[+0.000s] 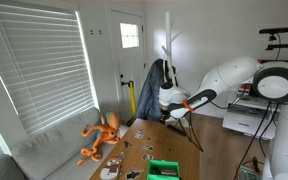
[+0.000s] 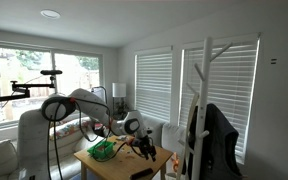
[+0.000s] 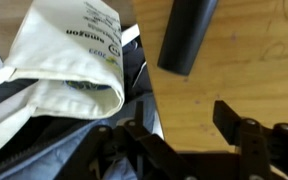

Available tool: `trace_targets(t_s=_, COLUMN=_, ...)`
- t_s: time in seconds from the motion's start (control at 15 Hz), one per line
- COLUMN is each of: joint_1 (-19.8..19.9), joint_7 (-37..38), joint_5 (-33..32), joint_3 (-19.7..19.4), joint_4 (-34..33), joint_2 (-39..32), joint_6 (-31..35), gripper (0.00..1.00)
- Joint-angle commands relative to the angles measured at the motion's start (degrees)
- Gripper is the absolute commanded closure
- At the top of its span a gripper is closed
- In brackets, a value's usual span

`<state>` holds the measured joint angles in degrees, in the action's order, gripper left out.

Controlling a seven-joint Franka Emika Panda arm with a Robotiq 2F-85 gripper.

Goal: Pick up the remote and put it on the right side of the table

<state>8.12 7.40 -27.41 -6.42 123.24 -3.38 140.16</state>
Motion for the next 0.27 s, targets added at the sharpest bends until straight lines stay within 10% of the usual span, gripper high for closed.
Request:
trace_targets(t_s=0.0, joint_1=-1.88, joint_7=-4.23, joint_5=11.67, joint_3=1.45, joint_4=-1.04, joint_2=6.33, joint_6=0.61, gripper=0.01)
trace_targets(t_s=0.2, joint_1=-2.21, joint_7=-4.40, joint_5=10.62, joint_3=1.35, joint_4=-2.27, joint_2=5.33, joint_6=0.40, gripper=0.00)
